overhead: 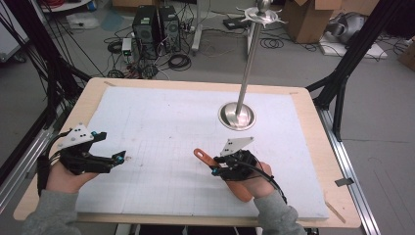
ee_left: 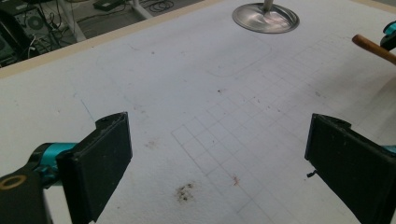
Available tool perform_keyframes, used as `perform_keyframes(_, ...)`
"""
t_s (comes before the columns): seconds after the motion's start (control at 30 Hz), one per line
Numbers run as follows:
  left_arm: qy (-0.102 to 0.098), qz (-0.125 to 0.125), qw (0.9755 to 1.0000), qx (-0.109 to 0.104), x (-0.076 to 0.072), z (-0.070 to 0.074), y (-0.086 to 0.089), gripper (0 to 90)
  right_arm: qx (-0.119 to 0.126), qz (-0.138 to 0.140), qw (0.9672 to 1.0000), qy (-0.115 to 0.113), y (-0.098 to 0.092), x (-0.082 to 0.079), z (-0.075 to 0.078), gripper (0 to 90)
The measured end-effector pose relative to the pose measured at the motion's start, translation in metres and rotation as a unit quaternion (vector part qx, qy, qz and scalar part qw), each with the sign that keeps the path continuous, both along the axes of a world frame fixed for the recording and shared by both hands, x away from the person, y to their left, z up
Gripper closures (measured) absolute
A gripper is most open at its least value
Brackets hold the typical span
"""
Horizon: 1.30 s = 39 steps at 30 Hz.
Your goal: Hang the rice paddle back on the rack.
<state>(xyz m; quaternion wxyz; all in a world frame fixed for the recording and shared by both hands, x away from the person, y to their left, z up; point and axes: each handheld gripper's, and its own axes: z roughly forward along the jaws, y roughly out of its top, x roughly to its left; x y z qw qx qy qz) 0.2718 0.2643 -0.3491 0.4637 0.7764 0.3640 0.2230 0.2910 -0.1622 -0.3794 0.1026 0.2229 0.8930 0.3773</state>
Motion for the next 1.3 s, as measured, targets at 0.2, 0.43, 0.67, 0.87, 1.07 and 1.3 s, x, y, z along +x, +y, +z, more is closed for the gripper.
perform_keyframes(0.2, 0.000, -0.001, 1.0000, 0.000, 0.000, 0.000, 0.000, 7.8, 0.012, -0.006, 0.9998, -0.011, -0.006, -0.002, 0.007, 64.8)
perform_keyframes(0.43, 0.000, 0.000, 1.0000, 0.000, 0.000, 0.000, 0.000, 7.8, 0.026, -0.011, 0.9993, -0.026, -0.012, -0.003, 0.015, 64.7)
perform_keyframes(0.67, -0.001, 0.000, 1.0000, -0.001, 0.000, 0.001, 0.000, 7.8, 0.053, -0.029, 0.9970, -0.049, -0.020, -0.006, 0.024, 64.7)
perform_keyframes(0.87, -0.001, 0.000, 1.0000, 0.000, 0.000, 0.000, -0.001, 7.8, 0.065, -0.035, 0.9956, -0.058, -0.026, -0.008, 0.029, 64.8)
perform_keyframes(1.07, -0.001, -0.001, 1.0000, 0.002, 0.000, 0.000, -0.001, 7.8, 0.081, -0.046, 0.9934, -0.067, -0.032, -0.009, 0.035, 64.8)
perform_keyframes(1.3, -0.008, 0.001, 1.0000, -0.001, -0.001, 0.002, 0.000, 8.2, 0.109, -0.057, 0.9892, -0.081, -0.046, -0.010, 0.043, 64.8)
